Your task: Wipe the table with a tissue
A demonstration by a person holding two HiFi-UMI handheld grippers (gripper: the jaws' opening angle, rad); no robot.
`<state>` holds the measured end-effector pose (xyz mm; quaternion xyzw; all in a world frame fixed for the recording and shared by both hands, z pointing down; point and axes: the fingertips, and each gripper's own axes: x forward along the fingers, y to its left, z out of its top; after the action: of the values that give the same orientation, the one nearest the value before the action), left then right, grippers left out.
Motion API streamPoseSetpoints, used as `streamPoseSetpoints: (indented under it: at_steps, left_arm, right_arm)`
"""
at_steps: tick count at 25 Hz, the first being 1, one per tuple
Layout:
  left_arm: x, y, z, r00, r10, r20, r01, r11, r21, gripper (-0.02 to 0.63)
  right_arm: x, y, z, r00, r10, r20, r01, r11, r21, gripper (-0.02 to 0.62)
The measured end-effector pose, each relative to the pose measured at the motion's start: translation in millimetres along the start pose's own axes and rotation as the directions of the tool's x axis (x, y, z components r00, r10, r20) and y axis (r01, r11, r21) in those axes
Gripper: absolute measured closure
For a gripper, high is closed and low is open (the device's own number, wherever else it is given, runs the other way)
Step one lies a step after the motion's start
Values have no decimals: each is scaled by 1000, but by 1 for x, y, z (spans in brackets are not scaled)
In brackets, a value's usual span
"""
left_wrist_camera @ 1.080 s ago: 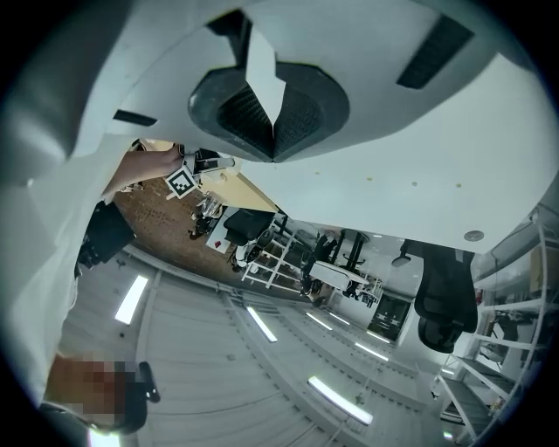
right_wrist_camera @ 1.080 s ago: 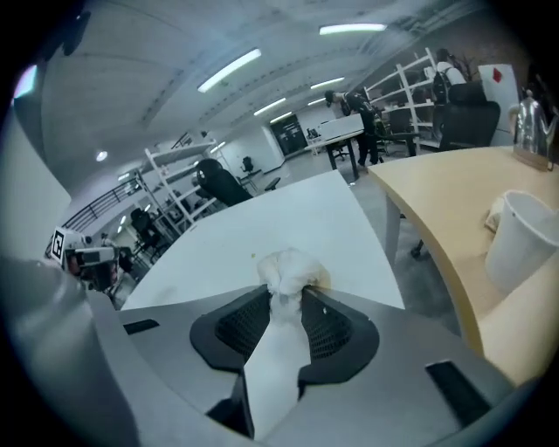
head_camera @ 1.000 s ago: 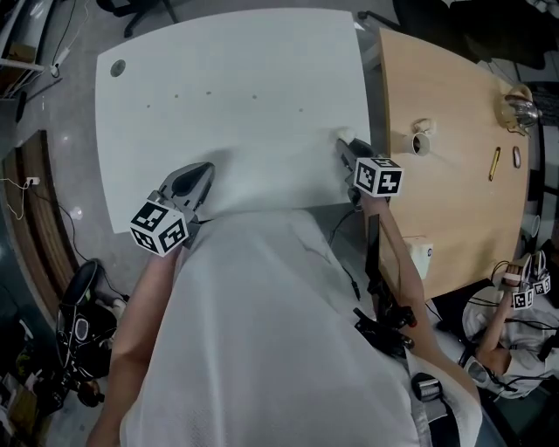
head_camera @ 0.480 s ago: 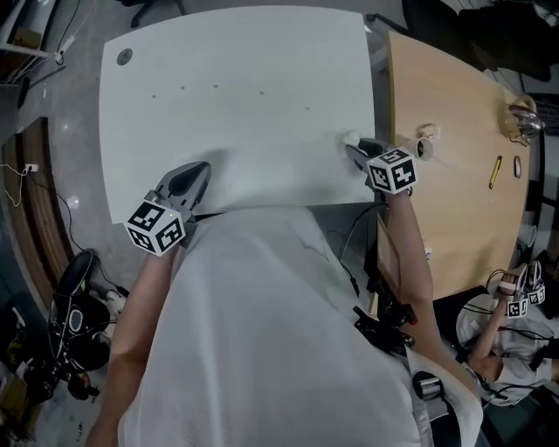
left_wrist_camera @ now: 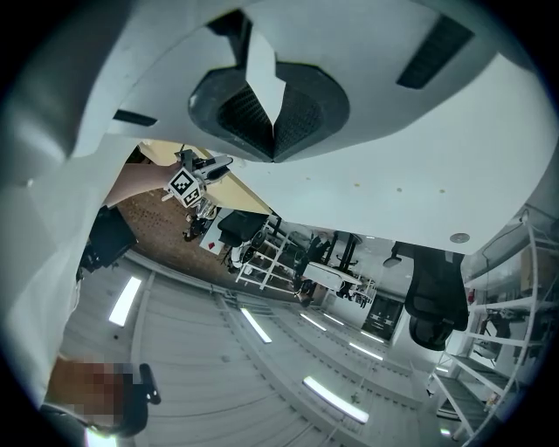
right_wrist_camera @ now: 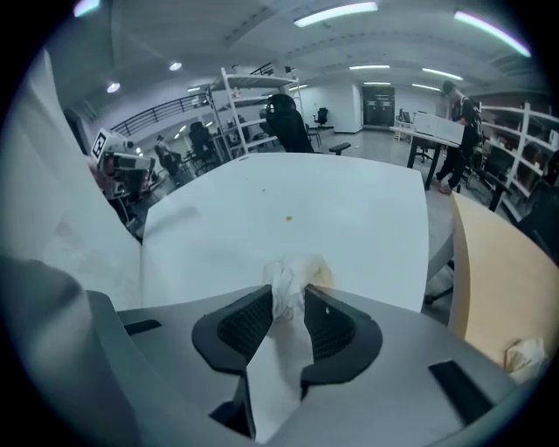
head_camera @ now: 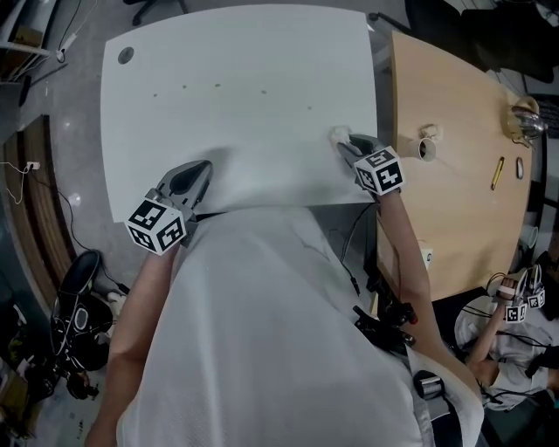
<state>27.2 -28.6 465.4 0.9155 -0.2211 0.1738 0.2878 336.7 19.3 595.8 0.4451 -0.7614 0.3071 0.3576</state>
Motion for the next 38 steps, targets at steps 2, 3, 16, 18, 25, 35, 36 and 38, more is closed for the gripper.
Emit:
streamPoseSetpoints:
  at_steps: [2,3,16,18,25,35,36,38]
  left_arm:
    - [1,1,2,1000,-3,-2,3,1000,3,600]
    - [1,2,2,1000,-4,-3,4,1000,3,600]
    - [-6,8,2,1000,7,8,-7,1000,-7,600]
    - [-7,6,2,1000,8,10,-8,1000,-7,600]
    - [-12,10,-1,999,35,22,-34,999,-21,600]
    - [-28,12,-5,996,83,33,-82,996,-42,600]
    - [-31,14,-5,995,90,35,-88,995,-45,600]
    - [-36,18,-6,994,104,38,-102,993,-53,600]
  right_arm:
    - [1,3,3,1000,-13,-21,12,999,-39,495]
    - [2,5,5,1000,-8,-31,6,999,-50,481]
    - [5,9,24,988,-149,-45,140,978,-158,364]
    - [10,3,15,976,-204,-75,192,970,-150,365]
    - [5,-8,18,981,-191,-44,190,982,-12,450]
    - [41,-30,109,990,-118,75,126,985,-118,457]
    - [47,-30,111,991,-120,53,127,980,-155,457]
    - [57,-22,110,992,-126,-2,122,967,-223,459]
